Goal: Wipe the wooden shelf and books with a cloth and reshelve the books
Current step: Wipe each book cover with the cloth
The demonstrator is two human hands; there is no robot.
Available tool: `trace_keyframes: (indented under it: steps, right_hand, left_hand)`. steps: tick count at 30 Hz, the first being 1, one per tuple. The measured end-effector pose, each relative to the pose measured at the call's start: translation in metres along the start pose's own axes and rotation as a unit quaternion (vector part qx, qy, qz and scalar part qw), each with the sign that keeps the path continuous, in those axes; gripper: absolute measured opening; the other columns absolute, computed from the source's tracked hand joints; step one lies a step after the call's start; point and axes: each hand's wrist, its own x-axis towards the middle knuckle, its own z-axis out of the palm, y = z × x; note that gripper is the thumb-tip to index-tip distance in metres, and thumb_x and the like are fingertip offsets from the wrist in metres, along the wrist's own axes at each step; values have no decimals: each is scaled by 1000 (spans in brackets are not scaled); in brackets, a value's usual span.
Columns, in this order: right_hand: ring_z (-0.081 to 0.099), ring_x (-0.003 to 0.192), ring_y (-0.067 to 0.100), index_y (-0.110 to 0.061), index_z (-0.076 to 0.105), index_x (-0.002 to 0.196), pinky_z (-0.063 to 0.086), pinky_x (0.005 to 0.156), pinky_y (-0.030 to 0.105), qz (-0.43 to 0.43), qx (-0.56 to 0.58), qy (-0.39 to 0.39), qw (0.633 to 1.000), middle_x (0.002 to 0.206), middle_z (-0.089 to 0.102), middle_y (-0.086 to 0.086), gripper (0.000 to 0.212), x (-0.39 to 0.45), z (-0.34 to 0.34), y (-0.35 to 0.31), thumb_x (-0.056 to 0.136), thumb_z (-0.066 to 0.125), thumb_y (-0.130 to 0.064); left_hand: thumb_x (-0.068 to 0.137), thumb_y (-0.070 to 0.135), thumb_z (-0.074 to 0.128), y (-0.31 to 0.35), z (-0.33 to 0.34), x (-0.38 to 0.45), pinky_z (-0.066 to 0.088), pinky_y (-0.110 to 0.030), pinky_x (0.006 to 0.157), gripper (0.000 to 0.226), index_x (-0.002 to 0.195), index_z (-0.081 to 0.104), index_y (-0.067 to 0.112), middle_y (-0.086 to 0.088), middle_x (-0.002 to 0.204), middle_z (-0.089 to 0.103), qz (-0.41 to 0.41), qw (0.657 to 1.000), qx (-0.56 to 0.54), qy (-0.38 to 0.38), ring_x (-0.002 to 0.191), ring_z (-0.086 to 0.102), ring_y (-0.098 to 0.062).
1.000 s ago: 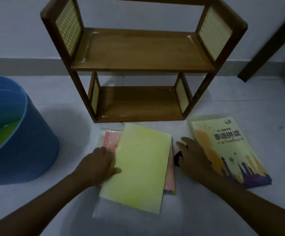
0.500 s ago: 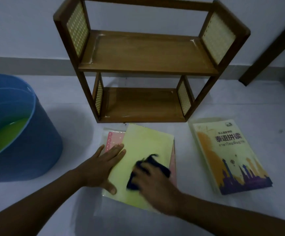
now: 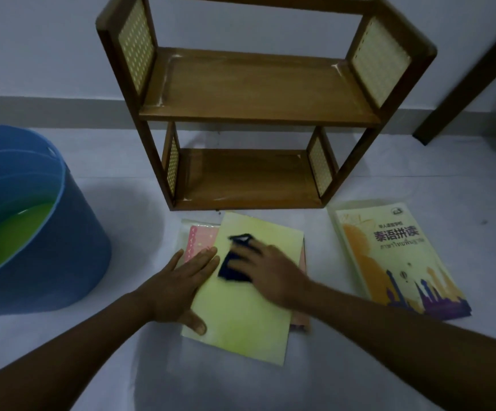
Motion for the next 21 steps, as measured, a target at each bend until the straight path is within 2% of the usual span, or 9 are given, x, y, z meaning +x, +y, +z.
trace_keyframes:
  steps: [2, 4, 8, 10, 12, 14, 17, 19, 21]
  right_hand:
    - [59, 105, 39, -22, 58, 122, 55, 79, 46, 136, 2, 9, 991, 136, 55, 8, 43, -3, -9, 40, 80, 61, -14]
    - [58, 99, 45, -16, 55, 124, 54, 73, 51, 213, -12, -37, 976, 136, 53, 16, 56, -24, -10, 66, 71, 72, -6]
    - [54, 111, 51, -10, 55, 126, 46, 83, 61, 299, -68, -34, 951, 135, 52, 25, 68, -77, -17, 63, 62, 78, -13]
    - [35, 131, 46, -14, 46, 136, 28, 98, 62, 253, -69, -45, 964, 146, 44, 20, 82, -95, -19, 30, 60, 72, -25]
    - [21, 141, 36, -22, 37, 144, 16, 105, 58, 95, -24, -57, 994, 154, 32, 13, 81, -108, -15, -10, 67, 61, -32]
    - [26, 142, 33, -25, 39, 143, 21, 110, 61, -41, 3, -43, 998, 155, 31, 12, 65, -112, -4, -29, 79, 48, -28]
    - [48, 131, 33, -22, 57, 127, 37, 102, 62, -108, 7, 15, 994, 143, 50, 14, 35, -111, 9, -28, 96, 42, -15]
    - [53, 127, 29, -21, 65, 115, 31, 109, 59, -137, 42, 70, 987, 134, 60, 8, 21, -106, 7, -19, 100, 49, -19]
    - [55, 123, 23, -21, 65, 105, 23, 114, 56, -128, 70, 96, 985, 125, 66, 1, 14, -99, -2, -6, 98, 53, -19]
  left_hand:
    - [61, 92, 45, 1, 2, -2, -17, -46, 115, 132, 148, -24, 23, 1, 155, -32, -8, 1000, 7, -3, 144, -27, -16]
    - [61, 92, 46, 1, 3, -5, -17, -47, 116, 132, 148, -25, 23, 0, 155, -32, -14, 1000, 3, -2, 144, -28, -16]
    - [60, 93, 45, -1, 1, -1, -18, -47, 116, 132, 147, -26, 24, 2, 154, -34, -11, 1000, -4, -1, 142, -30, -15]
    - [60, 93, 45, -3, 4, -1, -19, -45, 116, 132, 147, -26, 25, 3, 154, -34, -10, 1000, -8, -2, 142, -30, -14]
    - [60, 93, 45, -4, 6, -2, -19, -45, 116, 132, 148, -26, 25, 3, 153, -35, -10, 1000, -13, -4, 142, -30, -13]
    - [61, 92, 44, -3, 4, -1, -19, -44, 115, 130, 148, -25, 24, 3, 153, -35, -12, 1000, -8, -10, 142, -31, -13]
    - [67, 92, 31, 0, -6, -4, -18, -42, 114, 114, 150, -16, 29, 7, 154, -31, -11, 999, -35, -24, 144, -25, -12]
    - [71, 91, 12, -8, -13, -9, -11, -37, 116, 91, 148, -3, 44, 14, 158, -13, -38, 991, -127, 20, 148, -11, -10]
    - [85, 76, 12, -22, -18, -14, -1, -35, 116, 58, 140, 0, 62, 15, 157, 5, -76, 975, -178, 111, 147, 4, -9]
